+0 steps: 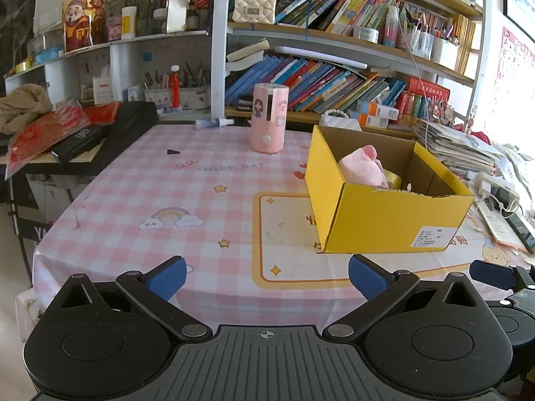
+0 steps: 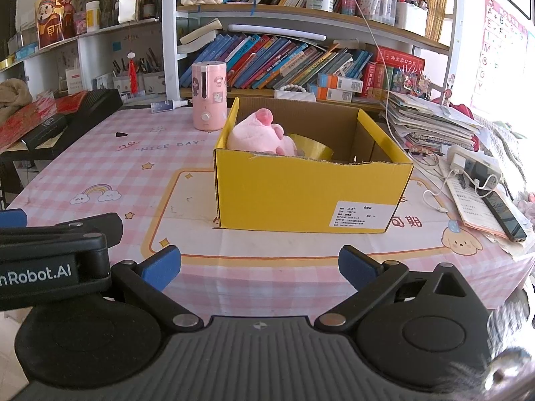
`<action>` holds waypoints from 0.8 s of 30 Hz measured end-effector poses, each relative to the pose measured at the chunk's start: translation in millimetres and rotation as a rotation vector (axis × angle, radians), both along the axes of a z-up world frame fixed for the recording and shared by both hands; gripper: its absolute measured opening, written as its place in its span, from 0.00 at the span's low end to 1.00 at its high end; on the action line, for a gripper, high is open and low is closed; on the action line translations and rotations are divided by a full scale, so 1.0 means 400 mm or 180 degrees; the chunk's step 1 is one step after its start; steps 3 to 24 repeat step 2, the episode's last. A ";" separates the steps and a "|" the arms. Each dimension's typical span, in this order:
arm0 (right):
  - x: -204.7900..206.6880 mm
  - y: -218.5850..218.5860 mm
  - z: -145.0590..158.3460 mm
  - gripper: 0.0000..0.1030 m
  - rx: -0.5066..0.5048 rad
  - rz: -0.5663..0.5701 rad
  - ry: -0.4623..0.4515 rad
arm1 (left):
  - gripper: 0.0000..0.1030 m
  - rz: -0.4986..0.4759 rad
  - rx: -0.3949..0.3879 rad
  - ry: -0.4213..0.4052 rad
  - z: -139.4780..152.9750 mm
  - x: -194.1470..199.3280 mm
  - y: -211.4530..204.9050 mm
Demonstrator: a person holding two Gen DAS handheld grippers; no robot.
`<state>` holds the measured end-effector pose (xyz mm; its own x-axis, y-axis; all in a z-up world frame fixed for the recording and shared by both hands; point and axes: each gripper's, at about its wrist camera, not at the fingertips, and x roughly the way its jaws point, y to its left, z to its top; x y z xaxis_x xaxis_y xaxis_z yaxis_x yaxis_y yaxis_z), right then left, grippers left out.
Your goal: Organize objects
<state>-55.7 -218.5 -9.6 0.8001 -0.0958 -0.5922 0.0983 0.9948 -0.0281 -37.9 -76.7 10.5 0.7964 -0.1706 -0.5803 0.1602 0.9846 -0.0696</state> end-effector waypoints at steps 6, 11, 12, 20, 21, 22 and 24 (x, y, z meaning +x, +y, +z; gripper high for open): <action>-0.002 0.000 0.000 0.99 0.0004 0.0001 -0.0005 | 1.00 0.0004 0.0001 -0.0013 0.002 -0.002 0.001; -0.002 0.000 0.000 0.99 0.0004 0.0001 -0.0005 | 1.00 0.0004 0.0001 -0.0013 0.002 -0.002 0.001; -0.002 0.000 0.000 0.99 0.0004 0.0001 -0.0005 | 1.00 0.0004 0.0001 -0.0013 0.002 -0.002 0.001; -0.002 0.000 0.000 0.99 0.0004 0.0001 -0.0005 | 1.00 0.0004 0.0001 -0.0013 0.002 -0.002 0.001; -0.002 0.000 0.000 0.99 0.0004 0.0001 -0.0005 | 1.00 0.0004 0.0001 -0.0013 0.002 -0.002 0.001; -0.002 0.000 0.000 0.99 0.0004 0.0001 -0.0005 | 1.00 0.0004 0.0001 -0.0013 0.002 -0.002 0.001; -0.002 0.000 0.000 0.99 0.0004 0.0001 -0.0005 | 1.00 0.0004 0.0001 -0.0013 0.002 -0.002 0.001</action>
